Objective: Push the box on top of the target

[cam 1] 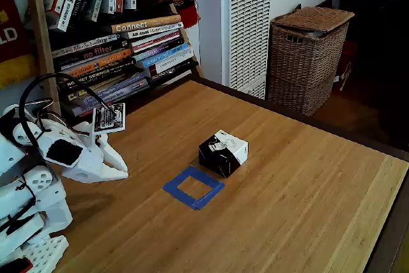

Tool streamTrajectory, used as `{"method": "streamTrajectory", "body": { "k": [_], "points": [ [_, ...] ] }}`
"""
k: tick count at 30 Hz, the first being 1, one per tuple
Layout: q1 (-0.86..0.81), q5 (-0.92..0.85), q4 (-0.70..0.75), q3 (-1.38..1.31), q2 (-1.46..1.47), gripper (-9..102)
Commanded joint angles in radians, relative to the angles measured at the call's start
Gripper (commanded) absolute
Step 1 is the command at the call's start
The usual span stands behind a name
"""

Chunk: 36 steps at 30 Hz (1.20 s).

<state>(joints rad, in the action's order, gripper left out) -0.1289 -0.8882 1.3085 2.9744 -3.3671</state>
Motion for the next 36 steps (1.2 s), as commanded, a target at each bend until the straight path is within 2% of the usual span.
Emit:
{"method": "streamTrajectory", "body": {
  "k": [1,27,30,36],
  "points": [
    [-0.002,-0.008,0.003,-0.003,-0.011,0],
    [-0.002,-0.008,0.003,-0.003,-0.011,0],
    [-0.017,-0.089,0.014,-0.003,-0.011,0],
    [-0.017,-0.091,0.014,-0.003,-0.011,0]
  ]
}}
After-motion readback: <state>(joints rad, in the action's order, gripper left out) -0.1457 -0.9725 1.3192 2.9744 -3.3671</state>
